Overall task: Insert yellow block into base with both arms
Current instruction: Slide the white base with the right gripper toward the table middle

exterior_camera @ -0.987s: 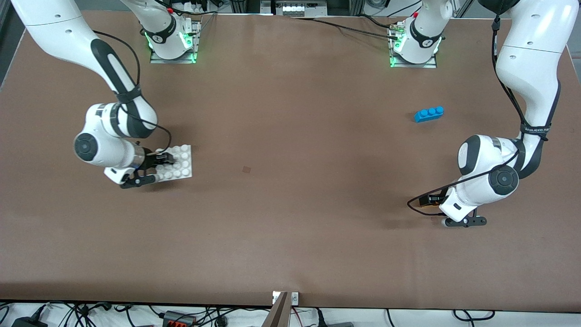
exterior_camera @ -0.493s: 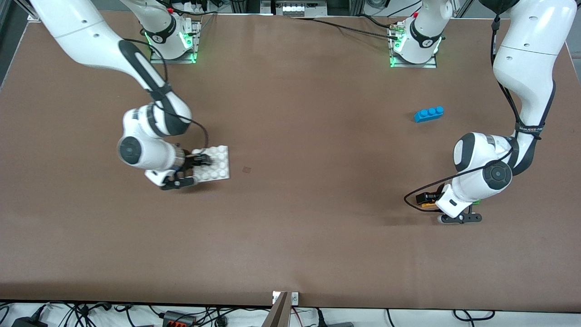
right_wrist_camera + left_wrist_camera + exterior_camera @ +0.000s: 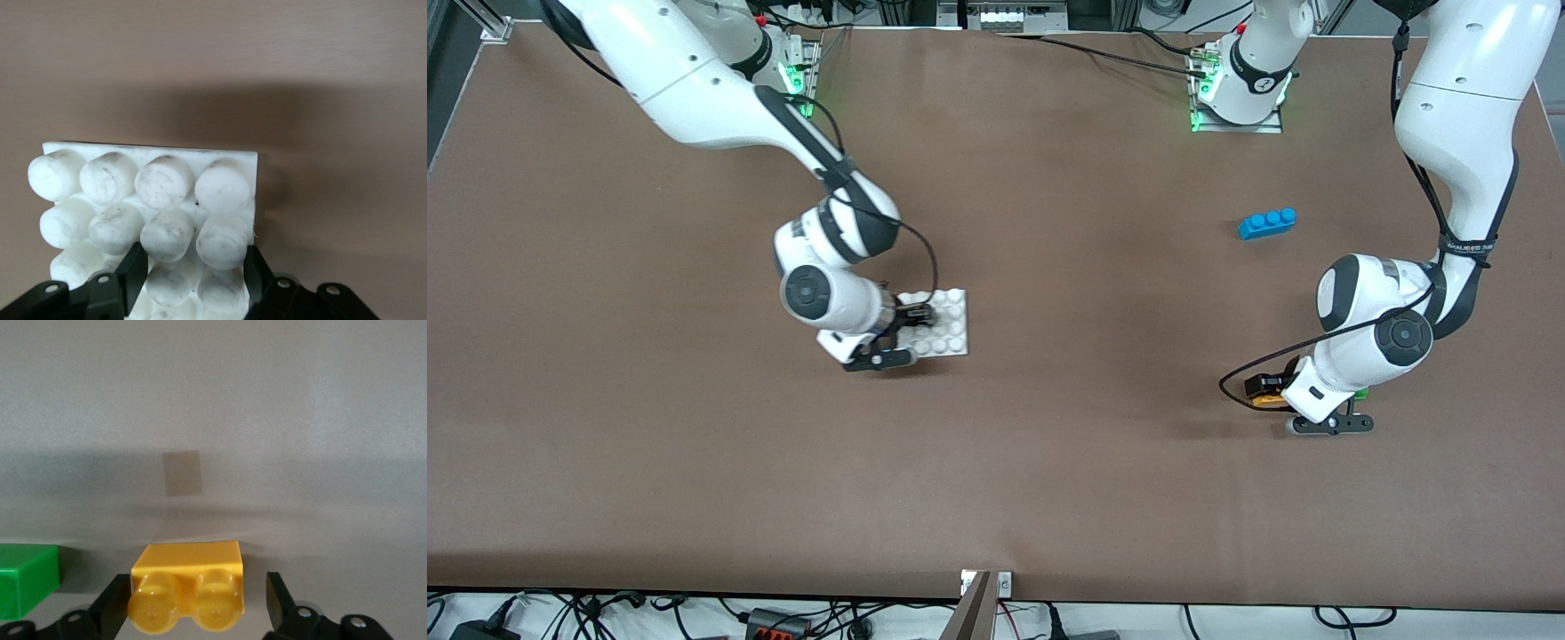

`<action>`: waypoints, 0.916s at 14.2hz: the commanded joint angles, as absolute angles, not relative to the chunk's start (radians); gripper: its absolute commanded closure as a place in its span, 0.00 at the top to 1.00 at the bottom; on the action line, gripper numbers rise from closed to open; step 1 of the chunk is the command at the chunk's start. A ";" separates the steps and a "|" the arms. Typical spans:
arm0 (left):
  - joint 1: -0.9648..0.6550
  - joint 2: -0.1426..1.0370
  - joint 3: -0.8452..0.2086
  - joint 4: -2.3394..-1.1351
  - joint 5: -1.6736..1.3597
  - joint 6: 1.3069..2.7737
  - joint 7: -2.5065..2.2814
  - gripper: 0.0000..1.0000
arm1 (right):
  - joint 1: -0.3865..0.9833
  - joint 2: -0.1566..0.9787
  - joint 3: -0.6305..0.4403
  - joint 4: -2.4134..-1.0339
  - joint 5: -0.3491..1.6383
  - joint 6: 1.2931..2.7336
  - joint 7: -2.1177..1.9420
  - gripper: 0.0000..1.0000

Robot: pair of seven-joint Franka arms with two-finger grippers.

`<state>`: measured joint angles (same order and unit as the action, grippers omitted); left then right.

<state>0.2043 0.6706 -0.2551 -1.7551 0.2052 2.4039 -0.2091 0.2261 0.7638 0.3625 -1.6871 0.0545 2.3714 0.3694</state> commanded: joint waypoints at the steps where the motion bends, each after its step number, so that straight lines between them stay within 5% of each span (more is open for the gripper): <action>1: 0.207 0.641 -0.250 -1.787 0.230 2.430 -0.202 0.85 | 0.297 0.853 0.360 -1.606 0.067 2.417 0.413 0.65; 5: 0.207 0.641 -0.250 -1.787 0.232 2.433 -0.202 0.75 | 0.391 0.917 0.360 -1.560 0.067 2.560 0.492 0.65; 13: 0.207 0.643 -0.250 -1.789 0.232 2.434 -0.201 0.64 | 0.543 0.994 0.357 -1.388 0.061 2.566 0.690 0.66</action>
<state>0.2048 0.6701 -0.2531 -1.7564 0.2053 2.4216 -0.2084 0.5044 0.9359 0.3637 -1.4510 0.0546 2.5480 0.6560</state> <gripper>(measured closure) 0.317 0.344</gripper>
